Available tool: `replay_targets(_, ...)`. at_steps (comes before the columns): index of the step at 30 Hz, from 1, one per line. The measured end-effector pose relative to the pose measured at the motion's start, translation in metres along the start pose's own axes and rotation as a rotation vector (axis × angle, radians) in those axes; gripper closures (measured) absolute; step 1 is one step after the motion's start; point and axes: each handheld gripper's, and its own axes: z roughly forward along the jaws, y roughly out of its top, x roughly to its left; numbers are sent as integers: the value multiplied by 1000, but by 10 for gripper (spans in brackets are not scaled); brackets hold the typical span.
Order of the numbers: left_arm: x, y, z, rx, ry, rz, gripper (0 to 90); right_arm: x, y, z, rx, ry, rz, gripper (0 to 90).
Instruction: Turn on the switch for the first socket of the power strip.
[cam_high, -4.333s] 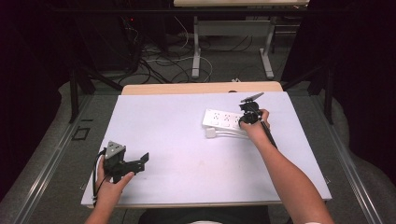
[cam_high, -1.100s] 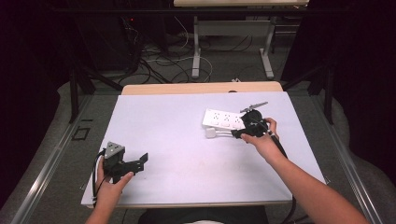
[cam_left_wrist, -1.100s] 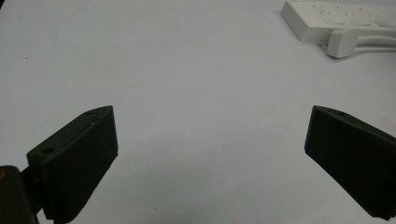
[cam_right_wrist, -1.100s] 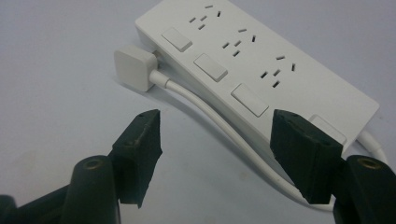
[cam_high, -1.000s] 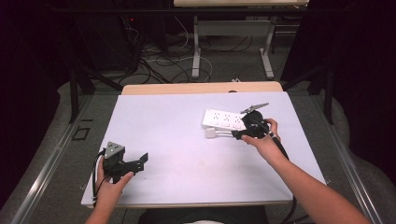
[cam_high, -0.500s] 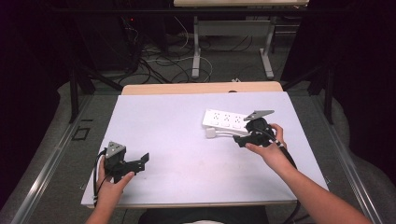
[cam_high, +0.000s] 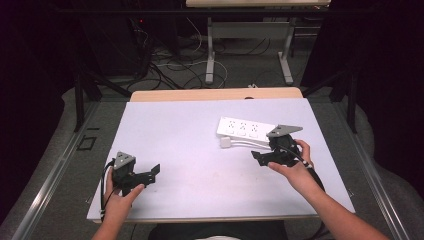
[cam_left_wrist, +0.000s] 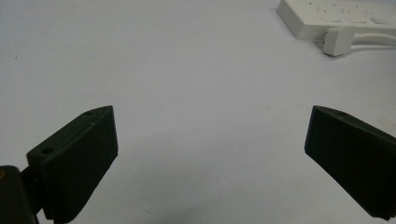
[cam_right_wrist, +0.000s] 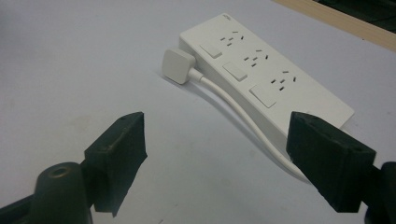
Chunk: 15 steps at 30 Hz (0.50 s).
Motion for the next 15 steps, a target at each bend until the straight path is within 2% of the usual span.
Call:
replay_targets(11,-1,0,1,-4,2,6,26,9,-17,-14,-65,-3,-7,160)
replay_targets(15,-1,0,1,-1,1,7,26,12,-24,-15,-68,4,-2,154)
